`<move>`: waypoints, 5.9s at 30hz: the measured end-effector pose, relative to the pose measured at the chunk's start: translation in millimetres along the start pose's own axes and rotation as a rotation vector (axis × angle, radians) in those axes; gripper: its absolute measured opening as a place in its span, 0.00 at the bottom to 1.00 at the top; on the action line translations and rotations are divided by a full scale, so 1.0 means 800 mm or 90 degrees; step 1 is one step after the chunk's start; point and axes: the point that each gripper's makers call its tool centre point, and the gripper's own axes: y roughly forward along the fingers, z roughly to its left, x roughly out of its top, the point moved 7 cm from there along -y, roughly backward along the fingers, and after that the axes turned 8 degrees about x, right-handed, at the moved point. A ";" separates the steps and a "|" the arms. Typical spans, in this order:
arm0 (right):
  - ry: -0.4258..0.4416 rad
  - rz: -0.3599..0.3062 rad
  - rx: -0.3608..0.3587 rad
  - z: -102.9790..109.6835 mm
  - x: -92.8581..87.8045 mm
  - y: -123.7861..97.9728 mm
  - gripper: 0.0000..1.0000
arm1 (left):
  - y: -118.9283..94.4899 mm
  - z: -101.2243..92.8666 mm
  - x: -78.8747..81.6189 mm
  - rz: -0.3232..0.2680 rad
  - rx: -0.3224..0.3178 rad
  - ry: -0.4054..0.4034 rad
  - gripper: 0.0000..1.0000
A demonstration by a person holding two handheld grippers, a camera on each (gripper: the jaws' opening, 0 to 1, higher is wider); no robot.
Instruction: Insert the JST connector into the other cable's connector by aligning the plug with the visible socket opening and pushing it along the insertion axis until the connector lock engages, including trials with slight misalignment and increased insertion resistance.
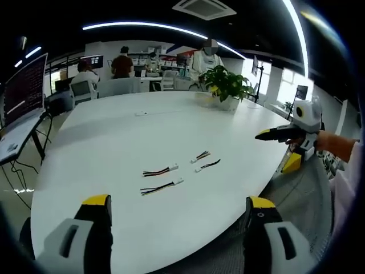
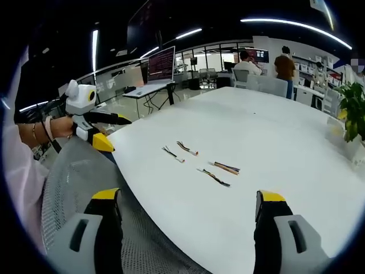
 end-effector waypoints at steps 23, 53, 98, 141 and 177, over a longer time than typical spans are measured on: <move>-0.079 -0.016 0.028 -0.019 0.027 0.013 0.85 | 0.022 0.017 0.044 -0.041 -0.060 0.002 0.96; -0.123 -0.031 0.051 -0.063 0.066 0.040 0.79 | 0.086 0.042 0.074 -0.044 -0.120 0.047 0.83; -0.154 0.028 0.175 -0.130 0.040 0.146 0.30 | 0.180 0.059 0.049 -0.030 -0.251 0.064 0.47; -0.221 0.067 0.267 -0.143 0.005 0.199 0.18 | 0.234 0.041 0.014 -0.027 -0.332 0.148 0.26; -0.252 0.073 0.262 -0.145 0.008 0.208 0.08 | 0.245 0.024 0.006 -0.040 -0.378 0.243 0.06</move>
